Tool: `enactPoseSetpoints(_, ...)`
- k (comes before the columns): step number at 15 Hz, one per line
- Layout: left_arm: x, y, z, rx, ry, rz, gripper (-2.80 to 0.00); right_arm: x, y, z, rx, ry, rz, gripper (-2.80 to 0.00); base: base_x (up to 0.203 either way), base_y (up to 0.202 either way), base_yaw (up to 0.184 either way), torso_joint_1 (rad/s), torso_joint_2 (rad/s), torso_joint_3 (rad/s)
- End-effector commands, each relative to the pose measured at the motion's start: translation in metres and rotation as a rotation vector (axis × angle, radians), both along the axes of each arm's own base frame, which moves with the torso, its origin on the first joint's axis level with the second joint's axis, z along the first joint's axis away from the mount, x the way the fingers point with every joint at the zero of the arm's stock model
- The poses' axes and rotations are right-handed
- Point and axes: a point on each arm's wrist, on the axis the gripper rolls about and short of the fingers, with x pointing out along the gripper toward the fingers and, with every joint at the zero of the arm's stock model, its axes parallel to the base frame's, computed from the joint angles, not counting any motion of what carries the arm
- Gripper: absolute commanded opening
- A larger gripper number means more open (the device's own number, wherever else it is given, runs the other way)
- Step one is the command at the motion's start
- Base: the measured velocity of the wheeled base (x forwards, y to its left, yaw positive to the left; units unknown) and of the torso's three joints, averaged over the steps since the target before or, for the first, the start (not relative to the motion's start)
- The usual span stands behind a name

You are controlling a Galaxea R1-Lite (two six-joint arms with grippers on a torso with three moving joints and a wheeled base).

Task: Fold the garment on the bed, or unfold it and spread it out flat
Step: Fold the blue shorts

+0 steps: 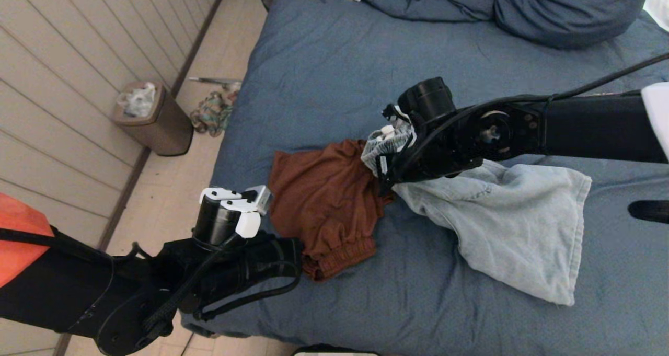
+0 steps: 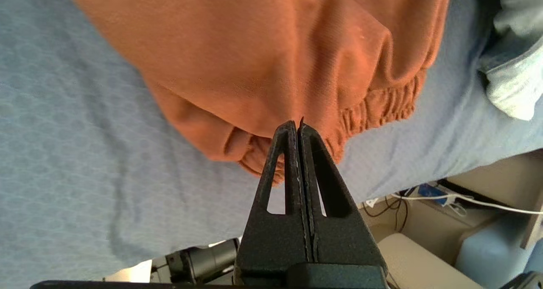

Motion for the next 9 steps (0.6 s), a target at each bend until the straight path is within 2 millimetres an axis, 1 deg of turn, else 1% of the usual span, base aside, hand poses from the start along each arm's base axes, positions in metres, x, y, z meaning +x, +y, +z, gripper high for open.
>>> enactPoseSetpoints(1,-0.001,-0.001,0.001,-0.006,-0.003,-0.002,-2.8,-0.029,0.006,0.008,0.0,0.008,0.063,-2.8,0.0,0.0,0.0,0.0,0.0,0.0)
enactPoseSetpoints(3,-0.001,-0.001,0.001,-0.005,-0.002,-0.003,-2.8,-0.042,0.018,0.005,-0.01,0.021,0.111,-2.8,0.0,0.0,0.0,0.0,0.0,0.0)
enactPoseSetpoints(6,-0.002,-0.001,0.001,-0.004,-0.001,-0.003,-2.8,-0.051,0.031,0.003,-0.01,0.026,0.153,-2.8,0.0,0.0,0.0,0.0,0.0,0.0)
enactPoseSetpoints(7,-0.002,-0.001,0.001,-0.004,-0.001,-0.005,-2.8,-0.055,0.037,0.0,-0.017,0.037,0.171,-2.8,0.0,0.0,0.0,0.0,0.0,0.0)
enactPoseSetpoints(9,-0.003,0.0,0.001,-0.004,-0.002,-0.004,-2.8,-0.057,0.04,-0.008,-0.034,0.059,0.179,-2.8,0.0,0.0,0.0,0.0,0.0,0.0)
